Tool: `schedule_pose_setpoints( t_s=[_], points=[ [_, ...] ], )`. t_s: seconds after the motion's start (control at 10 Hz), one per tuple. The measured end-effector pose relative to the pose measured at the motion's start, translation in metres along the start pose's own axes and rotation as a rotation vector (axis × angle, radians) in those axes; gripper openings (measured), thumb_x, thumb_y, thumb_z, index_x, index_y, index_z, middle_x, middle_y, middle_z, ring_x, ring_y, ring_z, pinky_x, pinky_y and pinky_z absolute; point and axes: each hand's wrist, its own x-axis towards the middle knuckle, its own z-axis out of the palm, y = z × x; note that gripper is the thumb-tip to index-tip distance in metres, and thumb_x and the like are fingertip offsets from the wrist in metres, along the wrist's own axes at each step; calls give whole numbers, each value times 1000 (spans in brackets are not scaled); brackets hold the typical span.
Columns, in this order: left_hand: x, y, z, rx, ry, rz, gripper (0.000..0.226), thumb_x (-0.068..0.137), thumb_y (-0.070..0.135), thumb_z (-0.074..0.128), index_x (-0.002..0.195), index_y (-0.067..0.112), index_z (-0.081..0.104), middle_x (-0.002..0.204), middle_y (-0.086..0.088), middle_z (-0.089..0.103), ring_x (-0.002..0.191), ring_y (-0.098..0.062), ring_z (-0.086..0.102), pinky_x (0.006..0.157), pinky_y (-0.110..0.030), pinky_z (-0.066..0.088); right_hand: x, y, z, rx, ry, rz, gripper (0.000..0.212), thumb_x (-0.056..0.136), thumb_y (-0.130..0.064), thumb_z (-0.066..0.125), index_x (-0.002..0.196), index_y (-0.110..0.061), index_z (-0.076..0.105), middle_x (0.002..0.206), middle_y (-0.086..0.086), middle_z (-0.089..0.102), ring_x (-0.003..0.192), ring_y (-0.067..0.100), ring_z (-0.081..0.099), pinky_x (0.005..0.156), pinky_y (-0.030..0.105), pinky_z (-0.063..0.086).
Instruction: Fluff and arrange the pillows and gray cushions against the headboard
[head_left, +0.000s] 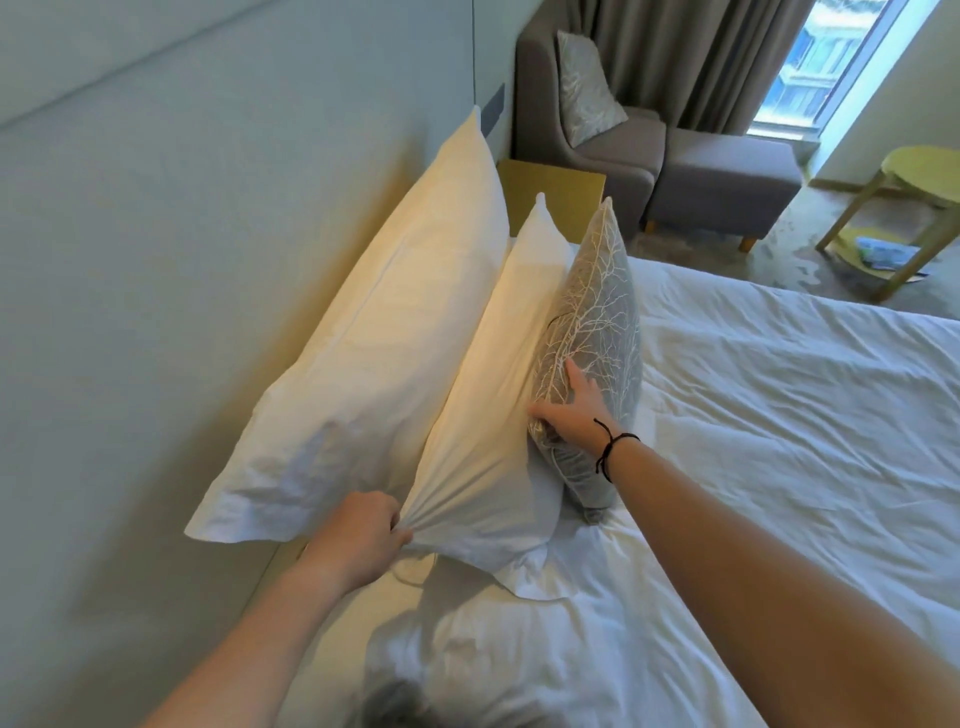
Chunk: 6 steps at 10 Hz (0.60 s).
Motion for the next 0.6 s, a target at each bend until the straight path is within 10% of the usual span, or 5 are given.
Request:
schedule_pose_setpoints(
  t_s=[0.1, 0.3, 0.6],
  points=[
    [-3, 0, -3, -12, 12, 33, 36, 86, 33, 66, 58, 19, 48, 58, 3, 52, 55, -12, 49, 45, -28, 27, -18, 6, 1, 2, -18, -52, 100, 77, -41, 76, 153, -34, 12, 162, 4, 9, 148, 23, 11, 116, 50, 23],
    [-11, -2, -7, -46, -10, 84, 37, 88, 41, 64, 62, 20, 51, 59, 2, 57, 54, -13, 54, 47, -26, 36, -72, 17, 3, 160, 41, -17, 87, 82, -45, 71, 152, -31, 22, 146, -1, 42, 104, 4, 43, 65, 10, 37],
    [-2, 4, -7, -208, 124, 162, 44, 90, 52, 57, 59, 22, 46, 55, 1, 52, 53, -13, 52, 52, -31, 40, -207, 12, -22, 534, 251, -37, 39, 91, -23, 66, 128, -21, 56, 84, 10, 74, 75, 25, 69, 75, 41, 57]
  ],
)
